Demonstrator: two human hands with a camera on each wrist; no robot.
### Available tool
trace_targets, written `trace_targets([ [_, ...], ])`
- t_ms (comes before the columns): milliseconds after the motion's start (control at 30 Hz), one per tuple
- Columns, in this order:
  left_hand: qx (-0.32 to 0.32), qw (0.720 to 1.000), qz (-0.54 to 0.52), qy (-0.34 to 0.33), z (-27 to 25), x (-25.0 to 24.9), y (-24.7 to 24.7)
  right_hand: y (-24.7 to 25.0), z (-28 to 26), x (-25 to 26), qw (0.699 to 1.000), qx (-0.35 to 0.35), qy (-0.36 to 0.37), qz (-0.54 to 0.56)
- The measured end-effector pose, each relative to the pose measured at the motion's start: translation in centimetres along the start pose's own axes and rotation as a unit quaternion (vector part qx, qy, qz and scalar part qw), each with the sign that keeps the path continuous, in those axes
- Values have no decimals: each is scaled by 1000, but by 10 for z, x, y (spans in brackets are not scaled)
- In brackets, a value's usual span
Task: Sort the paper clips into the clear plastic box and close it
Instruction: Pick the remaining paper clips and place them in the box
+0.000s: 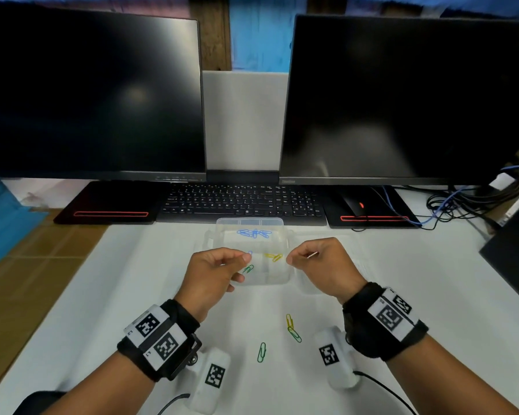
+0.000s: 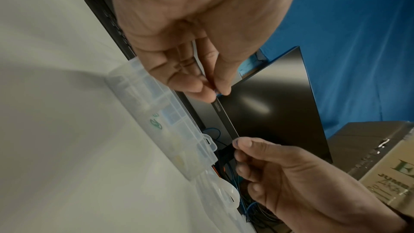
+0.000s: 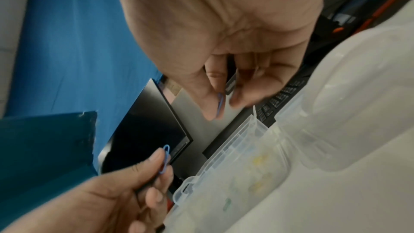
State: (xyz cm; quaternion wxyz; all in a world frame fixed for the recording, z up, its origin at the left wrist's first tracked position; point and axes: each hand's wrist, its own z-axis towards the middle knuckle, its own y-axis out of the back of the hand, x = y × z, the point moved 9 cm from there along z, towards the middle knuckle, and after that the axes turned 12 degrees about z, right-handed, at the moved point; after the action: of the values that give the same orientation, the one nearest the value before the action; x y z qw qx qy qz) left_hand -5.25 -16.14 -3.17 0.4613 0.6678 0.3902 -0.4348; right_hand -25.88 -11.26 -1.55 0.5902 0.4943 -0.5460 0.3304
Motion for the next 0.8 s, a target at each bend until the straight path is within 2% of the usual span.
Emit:
trace_targets([
  [167, 13, 1000, -5, 7, 5, 2, -2, 1, 0, -3, 993, 5, -29, 112],
  [367, 21, 1000, -3, 1, 5, 1, -3, -17, 2, -3, 980, 43, -80, 178],
  [467, 24, 1000, -4, 2, 5, 0, -3, -22, 1, -3, 981, 42, -82, 170],
  [633, -5, 1000, 7, -20, 22, -29, 2, -22, 20, 10, 992, -7, -67, 112],
  [800, -46, 992, 104, -44, 57, -49, 6, -21, 43, 21, 995, -31, -55, 74],
])
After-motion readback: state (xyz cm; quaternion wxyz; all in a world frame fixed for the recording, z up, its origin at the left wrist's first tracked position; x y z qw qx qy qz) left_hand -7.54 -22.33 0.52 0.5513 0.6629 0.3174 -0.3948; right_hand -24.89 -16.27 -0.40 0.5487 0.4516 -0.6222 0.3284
